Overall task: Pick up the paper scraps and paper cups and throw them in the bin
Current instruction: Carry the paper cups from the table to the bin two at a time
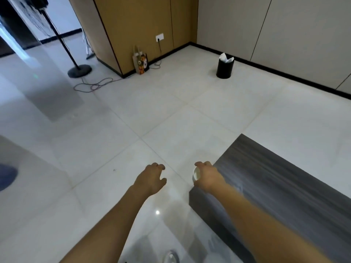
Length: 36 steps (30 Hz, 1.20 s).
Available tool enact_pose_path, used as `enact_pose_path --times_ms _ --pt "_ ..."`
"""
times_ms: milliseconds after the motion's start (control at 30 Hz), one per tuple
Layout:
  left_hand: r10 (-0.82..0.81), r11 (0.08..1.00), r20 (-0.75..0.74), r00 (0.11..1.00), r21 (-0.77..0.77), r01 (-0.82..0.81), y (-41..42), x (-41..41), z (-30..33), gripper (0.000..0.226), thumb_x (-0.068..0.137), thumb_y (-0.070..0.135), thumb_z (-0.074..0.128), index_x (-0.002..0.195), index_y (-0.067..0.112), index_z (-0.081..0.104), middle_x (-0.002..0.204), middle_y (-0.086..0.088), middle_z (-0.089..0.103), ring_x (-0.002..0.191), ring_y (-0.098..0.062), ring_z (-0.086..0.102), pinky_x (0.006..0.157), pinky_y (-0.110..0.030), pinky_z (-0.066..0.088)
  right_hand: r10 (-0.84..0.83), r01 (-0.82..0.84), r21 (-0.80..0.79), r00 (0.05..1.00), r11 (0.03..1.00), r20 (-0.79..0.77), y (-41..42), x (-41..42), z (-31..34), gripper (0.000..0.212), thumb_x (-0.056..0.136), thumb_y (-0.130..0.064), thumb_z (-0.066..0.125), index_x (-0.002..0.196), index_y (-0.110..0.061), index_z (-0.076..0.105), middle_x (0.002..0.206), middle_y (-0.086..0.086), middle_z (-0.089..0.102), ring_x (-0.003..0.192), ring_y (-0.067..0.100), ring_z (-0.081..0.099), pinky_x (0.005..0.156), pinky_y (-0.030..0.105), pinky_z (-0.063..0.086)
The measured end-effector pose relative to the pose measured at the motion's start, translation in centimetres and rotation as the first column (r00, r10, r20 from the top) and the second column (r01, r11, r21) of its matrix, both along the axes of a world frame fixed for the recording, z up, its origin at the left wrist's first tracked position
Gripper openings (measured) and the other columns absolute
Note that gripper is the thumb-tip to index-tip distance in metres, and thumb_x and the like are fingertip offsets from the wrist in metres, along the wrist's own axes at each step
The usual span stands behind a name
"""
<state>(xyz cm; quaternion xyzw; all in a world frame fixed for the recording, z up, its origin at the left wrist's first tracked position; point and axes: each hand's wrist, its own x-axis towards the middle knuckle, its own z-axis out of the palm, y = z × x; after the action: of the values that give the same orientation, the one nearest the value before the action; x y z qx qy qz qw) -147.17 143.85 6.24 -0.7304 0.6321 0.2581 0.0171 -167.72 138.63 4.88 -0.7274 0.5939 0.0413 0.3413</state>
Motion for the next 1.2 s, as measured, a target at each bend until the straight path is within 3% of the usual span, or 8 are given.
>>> enact_pose_path --times_ms 333,1200 --pt "-0.044 0.999 -0.028 0.999 0.002 0.044 -12.9 9.9 -0.7 0.048 0.093 0.032 0.052 0.138 0.018 0.041 0.139 -0.003 0.042 0.129 -0.02 0.038 0.101 -0.035 0.04 -0.037 0.037 0.031 0.999 0.999 0.011 -12.1 10.0 -1.3 0.071 0.082 -0.021 0.069 0.144 -0.02 0.035 0.134 0.008 0.039 0.123 0.03 0.041 0.096 0.038 0.047" --pt "-0.32 0.947 -0.135 0.938 -0.033 0.318 -76.0 15.2 -1.7 0.047 0.094 0.033 0.052 0.137 0.018 0.041 0.14 -0.002 0.042 0.129 -0.018 0.038 0.098 -0.029 0.039 -0.349 0.349 0.008 0.937 0.937 -0.015 -68.8 15.6 -0.7 0.071 0.081 -0.02 0.069 0.144 -0.021 0.036 0.137 0.006 0.04 0.124 0.028 0.041 0.095 0.039 0.048"
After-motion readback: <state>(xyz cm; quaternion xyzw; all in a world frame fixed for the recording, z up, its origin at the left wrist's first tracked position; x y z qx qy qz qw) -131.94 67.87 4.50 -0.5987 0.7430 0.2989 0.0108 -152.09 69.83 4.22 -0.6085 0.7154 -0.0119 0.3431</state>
